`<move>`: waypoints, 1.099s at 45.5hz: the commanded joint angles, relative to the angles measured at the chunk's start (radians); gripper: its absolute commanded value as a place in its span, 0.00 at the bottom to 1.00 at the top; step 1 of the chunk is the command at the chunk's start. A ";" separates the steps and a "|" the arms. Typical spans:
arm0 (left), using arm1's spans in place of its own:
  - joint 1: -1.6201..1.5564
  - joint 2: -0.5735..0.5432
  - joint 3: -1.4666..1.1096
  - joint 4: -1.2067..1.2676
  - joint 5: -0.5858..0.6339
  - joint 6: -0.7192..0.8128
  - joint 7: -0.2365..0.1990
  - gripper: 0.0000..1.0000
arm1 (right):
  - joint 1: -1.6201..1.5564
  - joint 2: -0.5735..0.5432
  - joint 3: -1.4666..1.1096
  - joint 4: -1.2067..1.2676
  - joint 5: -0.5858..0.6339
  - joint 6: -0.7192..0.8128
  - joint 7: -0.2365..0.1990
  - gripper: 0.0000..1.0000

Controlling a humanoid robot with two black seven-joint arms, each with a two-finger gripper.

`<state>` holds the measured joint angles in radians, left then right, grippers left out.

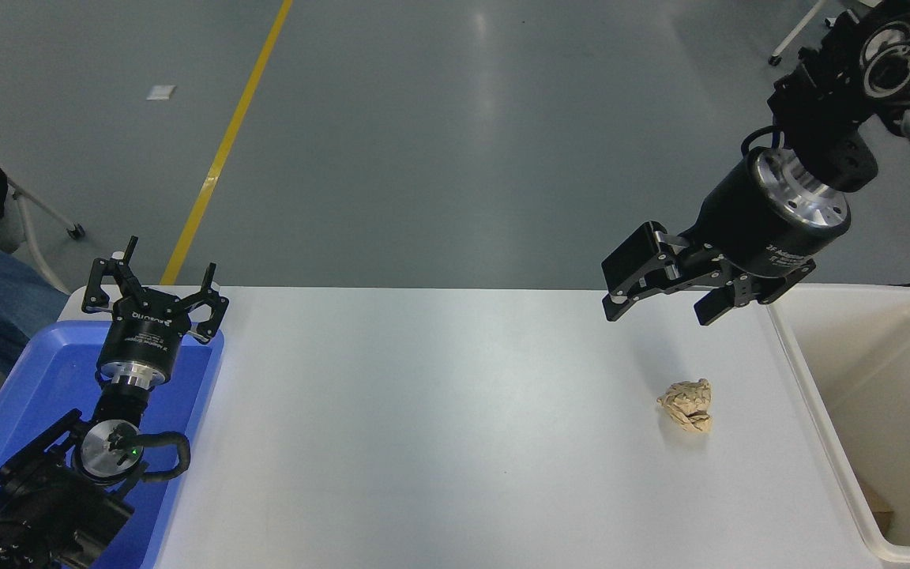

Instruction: Pick up paper ball place in dustbin

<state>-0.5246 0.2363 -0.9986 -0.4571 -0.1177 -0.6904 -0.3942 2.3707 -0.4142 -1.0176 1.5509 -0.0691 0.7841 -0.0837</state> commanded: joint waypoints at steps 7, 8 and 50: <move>0.001 -0.002 -0.003 0.000 0.000 0.000 -0.002 1.00 | 0.005 0.002 0.007 0.000 0.002 0.001 -0.034 1.00; 0.001 0.000 -0.003 0.000 0.000 0.000 -0.002 1.00 | 0.004 0.002 0.007 0.000 0.002 0.001 -0.034 1.00; 0.001 0.000 0.000 0.000 0.000 0.000 -0.002 1.00 | -0.810 -0.011 0.185 -0.546 -0.422 -0.235 -0.022 1.00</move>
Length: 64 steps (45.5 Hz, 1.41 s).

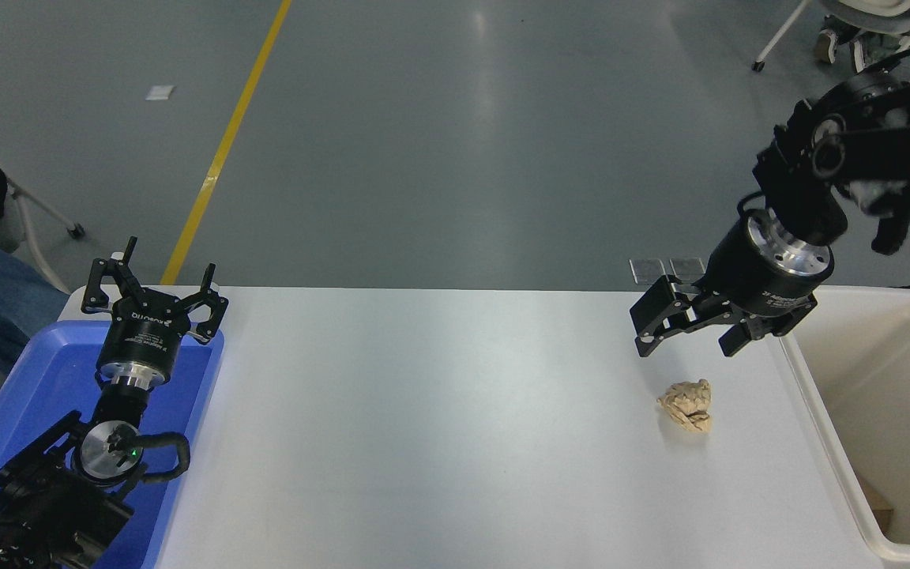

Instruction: Pick up paper ball place in dustbin

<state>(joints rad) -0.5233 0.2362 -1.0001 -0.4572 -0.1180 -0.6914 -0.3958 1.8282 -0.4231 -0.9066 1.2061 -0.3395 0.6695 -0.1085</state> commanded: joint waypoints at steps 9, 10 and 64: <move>-0.001 0.000 0.001 0.000 0.000 0.000 0.000 1.00 | -0.464 0.010 0.169 -0.339 -0.204 -0.166 0.003 1.00; -0.001 0.000 0.001 0.000 0.000 0.000 0.000 1.00 | -0.483 0.012 0.179 -0.355 -0.204 -0.169 0.003 1.00; -0.001 0.000 0.001 0.000 0.001 0.000 0.002 1.00 | -0.664 0.126 0.262 -0.541 -0.193 -0.309 0.047 0.00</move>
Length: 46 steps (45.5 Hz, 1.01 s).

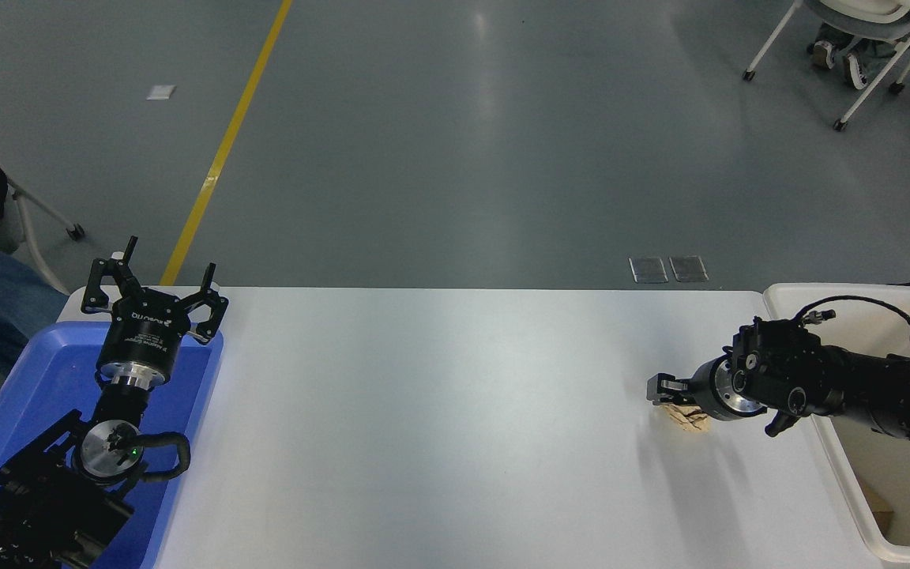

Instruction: Pick up paper ball place in dustbin

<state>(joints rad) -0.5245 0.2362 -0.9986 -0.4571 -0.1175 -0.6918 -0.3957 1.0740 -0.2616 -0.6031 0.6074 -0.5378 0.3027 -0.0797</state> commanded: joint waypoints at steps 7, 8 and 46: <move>0.000 0.000 0.000 0.000 0.001 0.000 0.001 1.00 | 0.315 -0.192 -0.122 0.256 0.007 0.133 0.020 0.00; 0.000 0.000 0.000 0.000 0.001 0.000 0.001 1.00 | 0.355 -0.215 -0.141 0.287 0.007 0.148 0.020 0.00; 0.000 0.000 0.000 0.000 0.001 -0.002 0.001 1.00 | 1.426 -0.263 -0.646 0.968 0.185 0.438 0.018 0.00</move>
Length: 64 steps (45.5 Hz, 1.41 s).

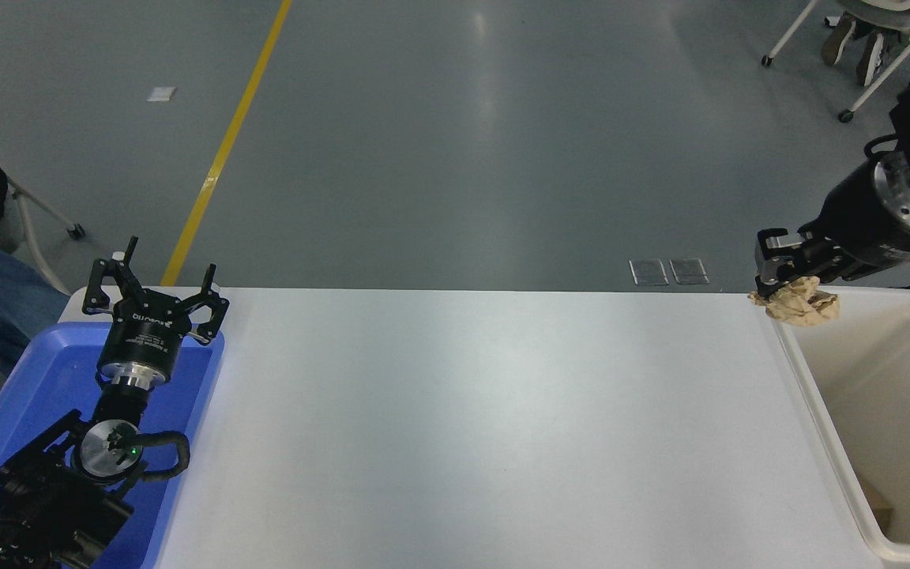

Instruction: Pick up paper ball place in dustbin

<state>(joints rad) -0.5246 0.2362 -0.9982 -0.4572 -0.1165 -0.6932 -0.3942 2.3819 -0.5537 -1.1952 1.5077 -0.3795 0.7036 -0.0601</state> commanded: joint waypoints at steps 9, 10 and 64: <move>0.000 0.000 0.001 0.000 0.000 0.000 0.000 1.00 | 0.111 0.003 -0.087 0.048 -0.007 0.039 -0.001 0.00; 0.000 0.000 0.001 0.000 0.000 0.000 0.000 1.00 | 0.111 -0.008 -0.096 0.042 -0.022 0.039 0.000 0.00; -0.002 0.000 0.000 0.000 0.000 0.001 0.000 1.00 | -1.652 0.028 0.916 -1.219 -0.351 -0.538 0.100 0.00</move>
<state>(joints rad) -0.5247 0.2362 -0.9980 -0.4572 -0.1166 -0.6919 -0.3946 0.9346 -0.6787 -0.4400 0.4783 -0.7665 0.2392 0.0377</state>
